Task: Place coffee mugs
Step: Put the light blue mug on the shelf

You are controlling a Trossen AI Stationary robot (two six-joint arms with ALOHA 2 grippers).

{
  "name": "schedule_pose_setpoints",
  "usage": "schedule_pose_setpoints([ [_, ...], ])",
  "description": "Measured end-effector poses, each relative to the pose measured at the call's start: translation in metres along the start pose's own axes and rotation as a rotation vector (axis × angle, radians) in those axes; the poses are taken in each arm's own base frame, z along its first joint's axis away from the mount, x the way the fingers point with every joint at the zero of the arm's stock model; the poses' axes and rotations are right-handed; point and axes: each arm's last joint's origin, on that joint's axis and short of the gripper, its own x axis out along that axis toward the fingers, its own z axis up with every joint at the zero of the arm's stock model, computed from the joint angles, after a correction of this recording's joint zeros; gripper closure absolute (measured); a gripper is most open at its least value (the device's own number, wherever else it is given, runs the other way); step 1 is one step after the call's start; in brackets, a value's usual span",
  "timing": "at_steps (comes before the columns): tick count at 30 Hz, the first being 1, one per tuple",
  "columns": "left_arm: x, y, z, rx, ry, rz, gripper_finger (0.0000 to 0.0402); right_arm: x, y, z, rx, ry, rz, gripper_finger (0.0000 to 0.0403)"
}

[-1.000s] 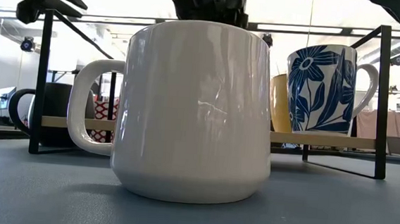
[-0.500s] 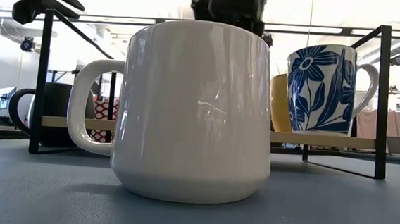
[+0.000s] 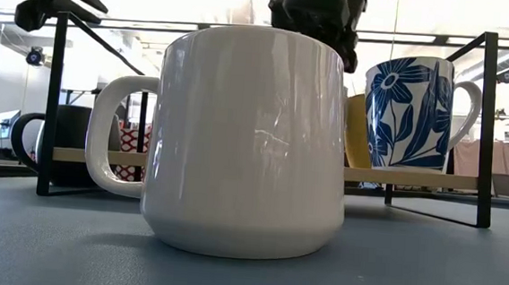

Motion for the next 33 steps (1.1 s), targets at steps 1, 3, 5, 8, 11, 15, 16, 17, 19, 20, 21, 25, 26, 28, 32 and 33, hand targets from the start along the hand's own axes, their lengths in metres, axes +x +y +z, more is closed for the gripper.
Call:
schedule_pose_setpoints([
  [1,0.0000,0.0000,0.0000,-0.006,-0.001,0.001,0.0294,0.0005,-0.0004,-0.0010,-0.011,0.009,-0.003,0.0390],
  [3,0.0001,-0.0001,0.0003,-0.009,-0.003,0.000,0.0294,0.0007,-0.0002,-0.0006,-0.026,0.005,-0.001,0.0390],
  [5,0.0000,-0.0006,0.0011,-0.014,-0.013,-0.004,0.0294,0.0004,0.0004,0.0007,-0.032,-0.010,0.005,0.0390],
  [8,0.0000,-0.0015,0.0027,-0.016,-0.028,-0.014,0.0294,0.0004,0.0003,0.0005,-0.038,-0.008,0.004,0.0390],
  [11,0.0000,-0.0019,0.0032,-0.017,-0.034,-0.017,0.0294,0.0007,0.0006,0.0015,-0.055,-0.017,0.006,0.0390],
  [15,0.0000,-0.0019,0.0032,-0.017,-0.034,-0.017,0.0294,0.0046,0.0013,0.0020,-0.062,-0.009,0.000,0.0390],
  [16,0.0000,-0.0018,0.0032,-0.016,-0.035,-0.016,0.0294,0.0051,0.0014,0.0023,-0.063,-0.010,-0.002,0.0390],
  [17,0.0000,-0.0019,0.0032,-0.016,-0.035,-0.016,0.0294,0.0056,0.0014,0.0023,-0.064,-0.010,-0.006,0.0390],
  [19,0.0000,-0.0018,0.0032,-0.016,-0.034,-0.016,0.0294,0.0067,0.0016,0.0025,-0.073,-0.010,-0.012,0.0390],
  [20,0.0000,-0.0019,0.0032,-0.016,-0.034,-0.017,0.0294,0.0069,0.0016,0.0025,-0.073,-0.010,-0.014,0.0390],
  [21,0.0000,-0.0018,0.0032,-0.016,-0.034,-0.016,0.0294,0.0069,0.0016,0.0025,-0.073,-0.010,-0.013,0.0390],
  [25,0.0000,-0.0018,0.0032,-0.016,-0.034,-0.016,0.0294,0.0071,0.0004,0.0026,-0.072,-0.010,-0.028,0.0390],
  [26,0.0000,-0.0018,0.0032,-0.015,-0.034,-0.016,0.0294,0.0072,-0.0004,0.0029,-0.069,-0.009,-0.028,0.0390],
  [28,0.0000,-0.0018,0.0032,-0.015,-0.034,-0.016,0.0294,0.0074,-0.0013,0.0030,-0.068,-0.007,-0.032,0.0390],
  [32,0.0000,-0.0018,0.0032,-0.015,-0.034,-0.016,0.0294,0.0075,-0.0014,0.0029,-0.074,-0.006,-0.033,0.0390],
  [33,0.0000,-0.0018,0.0032,-0.015,-0.034,-0.016,0.0294,0.0075,-0.0014,0.0028,-0.075,-0.005,-0.032,0.0390],
])
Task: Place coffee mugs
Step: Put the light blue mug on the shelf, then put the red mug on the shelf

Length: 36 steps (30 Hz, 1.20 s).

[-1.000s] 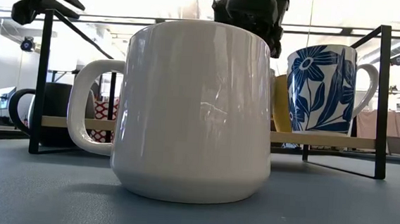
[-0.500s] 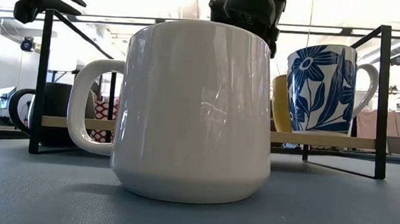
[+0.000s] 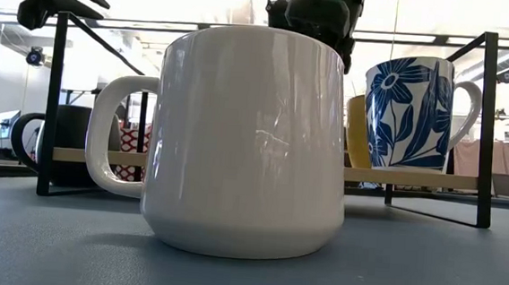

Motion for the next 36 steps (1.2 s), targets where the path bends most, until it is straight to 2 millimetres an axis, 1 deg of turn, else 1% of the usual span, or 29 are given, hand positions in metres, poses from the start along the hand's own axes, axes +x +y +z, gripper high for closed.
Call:
schedule_pose_setpoints([
  [5,0.000,0.000,0.000,0.000,0.000,0.000,0.0294,0.000,-0.001,-0.002,-0.005,0.021,-0.002,0.0384],
  [10,0.000,0.000,0.000,0.000,0.000,0.000,0.0294,0.001,-0.002,-0.007,-0.014,0.074,-0.013,0.0352],
  [14,0.000,0.000,0.000,0.000,0.000,0.000,0.0294,0.000,0.000,-0.005,-0.004,0.078,0.056,0.0335],
  [19,0.000,0.000,0.000,0.006,0.001,0.000,0.0294,-0.004,0.002,-0.002,-0.003,0.063,0.084,0.0333],
  [23,0.000,0.000,0.000,0.007,0.001,0.000,0.0294,-0.012,0.002,0.003,0.001,0.034,0.093,0.0335],
  [27,0.000,0.000,0.000,0.009,0.001,0.000,0.0294,-0.030,0.001,0.009,0.019,-0.002,0.107,0.0330],
  [30,0.000,0.000,0.000,0.009,0.003,0.000,0.0294,-0.041,-0.001,0.009,0.055,0.012,0.101,0.0328],
  [36,0.000,0.001,-0.002,0.028,0.018,0.008,0.0294,-0.049,-0.003,0.005,0.127,0.052,0.096,0.0337],
])
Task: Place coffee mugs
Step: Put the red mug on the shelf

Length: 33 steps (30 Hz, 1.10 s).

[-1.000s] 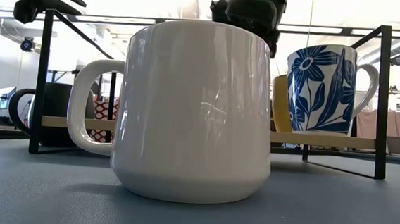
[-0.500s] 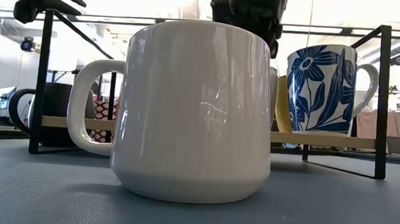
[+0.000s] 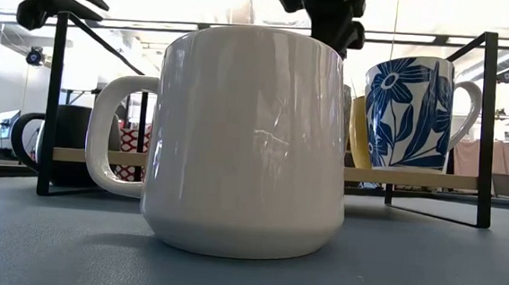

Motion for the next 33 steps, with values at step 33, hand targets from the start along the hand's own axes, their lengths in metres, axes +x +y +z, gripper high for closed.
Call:
schedule_pose_setpoints([
  [33,0.000,0.000,-0.002,0.031,0.035,-0.018,0.0294,0.040,0.022,0.000,-0.026,0.016,-0.021,0.0344],
])
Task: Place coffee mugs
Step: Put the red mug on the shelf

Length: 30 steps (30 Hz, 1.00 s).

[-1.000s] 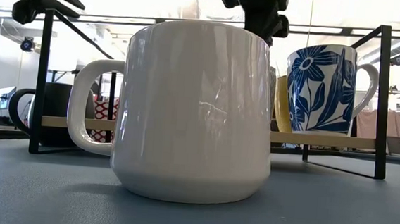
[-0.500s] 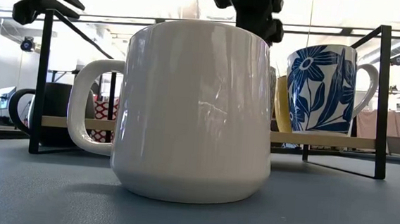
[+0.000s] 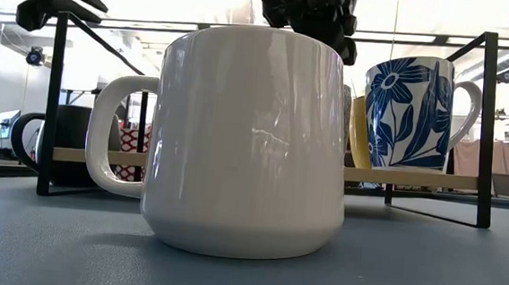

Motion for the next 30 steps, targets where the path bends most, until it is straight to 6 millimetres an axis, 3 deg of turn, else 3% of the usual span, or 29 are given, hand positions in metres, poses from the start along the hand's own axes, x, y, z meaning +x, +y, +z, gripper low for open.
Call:
schedule_pose_setpoints([
  [19,0.000,0.000,0.000,0.001,0.001,0.000,0.0294,0.002,-0.010,0.001,-0.027,0.018,-0.049,0.0344],
  [30,0.000,0.000,0.000,0.001,0.001,-0.001,0.0294,-0.025,-0.011,0.000,0.058,-0.037,-0.012,0.0344],
])
